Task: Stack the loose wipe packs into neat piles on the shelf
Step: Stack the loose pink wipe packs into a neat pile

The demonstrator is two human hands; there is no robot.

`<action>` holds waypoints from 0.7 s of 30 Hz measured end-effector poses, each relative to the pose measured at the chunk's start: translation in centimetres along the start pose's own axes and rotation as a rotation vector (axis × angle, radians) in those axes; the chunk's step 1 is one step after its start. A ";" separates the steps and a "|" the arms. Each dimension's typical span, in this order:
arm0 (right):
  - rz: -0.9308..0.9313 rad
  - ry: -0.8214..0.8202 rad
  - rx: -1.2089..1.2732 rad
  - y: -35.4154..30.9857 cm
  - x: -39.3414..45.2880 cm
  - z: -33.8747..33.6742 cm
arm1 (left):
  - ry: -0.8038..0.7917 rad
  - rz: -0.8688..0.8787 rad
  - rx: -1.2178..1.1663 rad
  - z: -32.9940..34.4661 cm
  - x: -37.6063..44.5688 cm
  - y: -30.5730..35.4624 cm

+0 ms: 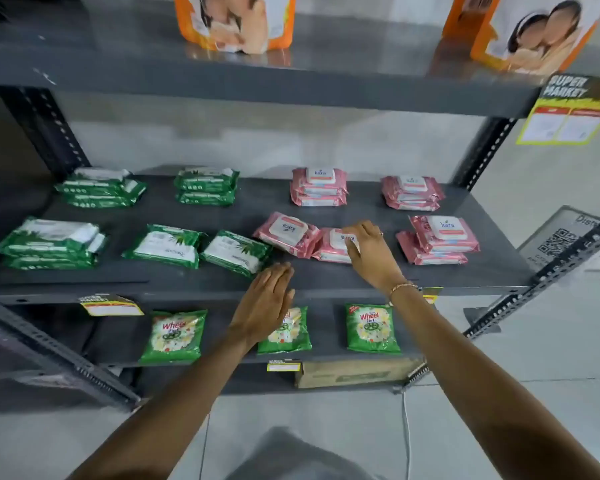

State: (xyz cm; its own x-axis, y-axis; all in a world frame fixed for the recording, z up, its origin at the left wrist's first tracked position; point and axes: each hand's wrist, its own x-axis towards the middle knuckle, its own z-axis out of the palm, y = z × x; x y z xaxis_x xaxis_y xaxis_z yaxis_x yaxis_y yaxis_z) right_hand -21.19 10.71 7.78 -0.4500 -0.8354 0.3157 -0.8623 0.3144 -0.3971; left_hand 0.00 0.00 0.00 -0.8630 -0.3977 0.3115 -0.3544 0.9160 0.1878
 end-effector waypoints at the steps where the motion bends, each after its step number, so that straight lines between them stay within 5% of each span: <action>1: 0.013 -0.045 0.006 0.9 0.5 0.3 | -0.016 -0.029 0.005 0.9 0.2 0.0; 5: -0.019 -0.229 -0.024 1.6 2.7 0.9 | -0.072 -0.197 0.019 2.4 0.6 0.1; 16: -0.122 -0.447 -0.177 -3.4 8.4 5.6 | -0.066 -0.271 0.108 3.8 0.0 -0.2; 21: -0.035 -0.344 -0.030 -4.2 9.3 5.1 | -0.070 -0.276 0.117 3.9 0.1 -0.3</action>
State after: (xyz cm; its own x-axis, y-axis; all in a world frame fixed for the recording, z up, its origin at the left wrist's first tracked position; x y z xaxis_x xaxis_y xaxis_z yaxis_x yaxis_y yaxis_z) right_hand -20.58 -0.68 8.01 -0.3197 -0.9473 0.0177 -0.8844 0.2917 -0.3645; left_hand -1.43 -0.09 -3.67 -0.7498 -0.6312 0.1982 -0.6141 0.7755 0.1464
